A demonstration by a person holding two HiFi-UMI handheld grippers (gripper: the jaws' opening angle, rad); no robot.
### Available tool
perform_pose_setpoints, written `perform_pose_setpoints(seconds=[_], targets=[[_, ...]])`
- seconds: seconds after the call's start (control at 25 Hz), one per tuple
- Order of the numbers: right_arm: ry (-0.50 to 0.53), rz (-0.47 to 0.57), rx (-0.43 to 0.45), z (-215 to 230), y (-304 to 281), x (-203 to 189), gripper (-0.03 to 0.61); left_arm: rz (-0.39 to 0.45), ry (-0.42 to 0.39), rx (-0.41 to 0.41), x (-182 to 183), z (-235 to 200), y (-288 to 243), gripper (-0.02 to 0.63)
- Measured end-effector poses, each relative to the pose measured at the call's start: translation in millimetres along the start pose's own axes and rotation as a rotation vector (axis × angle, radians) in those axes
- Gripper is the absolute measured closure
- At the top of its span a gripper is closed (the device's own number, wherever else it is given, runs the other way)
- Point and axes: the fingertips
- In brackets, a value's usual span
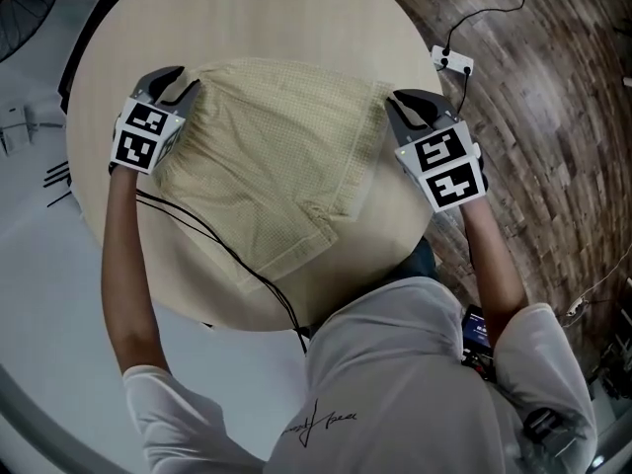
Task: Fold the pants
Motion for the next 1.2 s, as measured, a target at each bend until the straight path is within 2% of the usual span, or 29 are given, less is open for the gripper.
perform_pose_setpoints(seconds=[0.64,0.8,0.92,1.08,1.12,1.2], targets=[[0.059,-0.147,0.095,24,-55,-28,0.517,-0.050,0.023,-0.133,-22,-10,-44,0.443],[0.088,-0.160,0.124,23,-59,-31,0.517,-0.021,0.047,-0.154,-21,-9,-48,0.445],[0.039,-0.157,0.143,22,-60,-33,0.518,0.011,0.088,-0.180,-25,-4,-46,0.466],[-0.012,-0.157,0.157,23,-58,-34,0.527,0.048,0.122,-0.153,-24,-4,-44,0.485],[-0.010,-0.164,0.160,23,-57,-35,0.552,0.048,0.115,-0.139,-23,-4,-44,0.485],[-0.006,-0.174,0.156,22,-55,-39,0.556,0.034,0.077,-0.117,-24,-3,-45,0.489]])
Point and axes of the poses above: the fingertips, and each gripper's own axes: y backward along the fingers, z to its right, x out of its top, and after that the axes turned 3 degrees about -y, right-handed
